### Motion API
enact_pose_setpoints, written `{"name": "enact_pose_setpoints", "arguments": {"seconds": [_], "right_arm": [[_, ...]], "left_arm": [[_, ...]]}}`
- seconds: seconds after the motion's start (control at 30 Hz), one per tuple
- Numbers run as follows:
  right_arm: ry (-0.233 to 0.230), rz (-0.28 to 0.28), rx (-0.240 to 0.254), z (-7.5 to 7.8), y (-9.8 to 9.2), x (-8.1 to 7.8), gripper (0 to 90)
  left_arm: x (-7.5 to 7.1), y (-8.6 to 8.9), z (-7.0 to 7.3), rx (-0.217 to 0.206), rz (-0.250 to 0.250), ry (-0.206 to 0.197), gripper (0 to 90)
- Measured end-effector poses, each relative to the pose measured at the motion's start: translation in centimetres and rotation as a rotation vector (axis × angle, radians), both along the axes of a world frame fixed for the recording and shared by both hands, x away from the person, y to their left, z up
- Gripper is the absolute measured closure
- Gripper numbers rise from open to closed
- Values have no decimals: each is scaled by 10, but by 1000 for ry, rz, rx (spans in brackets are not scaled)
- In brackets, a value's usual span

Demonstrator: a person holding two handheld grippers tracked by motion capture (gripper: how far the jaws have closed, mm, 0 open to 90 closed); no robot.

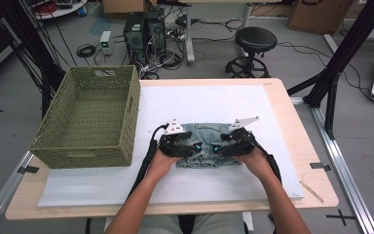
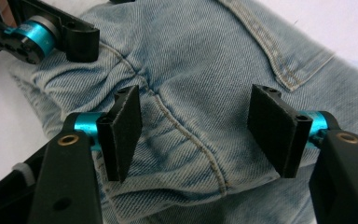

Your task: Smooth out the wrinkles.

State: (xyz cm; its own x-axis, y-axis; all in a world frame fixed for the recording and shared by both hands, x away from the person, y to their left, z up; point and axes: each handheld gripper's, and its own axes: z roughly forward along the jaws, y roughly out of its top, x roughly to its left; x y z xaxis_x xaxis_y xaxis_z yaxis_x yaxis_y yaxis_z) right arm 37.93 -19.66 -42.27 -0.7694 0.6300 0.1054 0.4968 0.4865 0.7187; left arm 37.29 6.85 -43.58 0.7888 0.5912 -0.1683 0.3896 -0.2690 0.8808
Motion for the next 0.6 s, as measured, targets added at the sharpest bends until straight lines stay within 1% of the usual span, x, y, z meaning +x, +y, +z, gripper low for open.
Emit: {"name": "enact_pose_setpoints", "arguments": {"seconds": [0.03, 0.07, 0.17, 0.33, 0.37, 0.43, 0.47, 0.53, 0.57, 0.6], "right_arm": [[1, 7, 5, -1, -1, 0, 356], [1, 7, 5, -1, -1, 0, 356], [13, 38, 1, -2, -1, -6, 365], [21, 82, -7, -2, -1, -13, 365], [15, 96, -14, -3, -2, -14, 365], [17, 103, -17, -3, -1, -16, 366], [17, 112, -20, -3, -2, -18, 365], [12, 117, -22, -3, -2, -19, 365], [-6, 124, -16, 0, -3, -22, 367], [-18, 120, -7, 1, -4, -23, 366]], "left_arm": [[-1, 0, -1, 0, -9, 8, 379], [-1, 0, -1, 0, -9, 8, 380], [-9, 0, -5, 9, -27, 13, 396], [-18, -1, -9, 4, -37, 28, 404], [-19, -1, -9, 0, -39, 33, 413], [-20, -1, -10, -2, -42, 36, 416], [-23, -1, -10, -4, -47, 34, 416], [-24, -1, -10, -3, -51, 28, 415], [-25, 0, -7, -9, -39, -1, 407], [-26, 2, -5, -28, -25, -12, 404]]}}
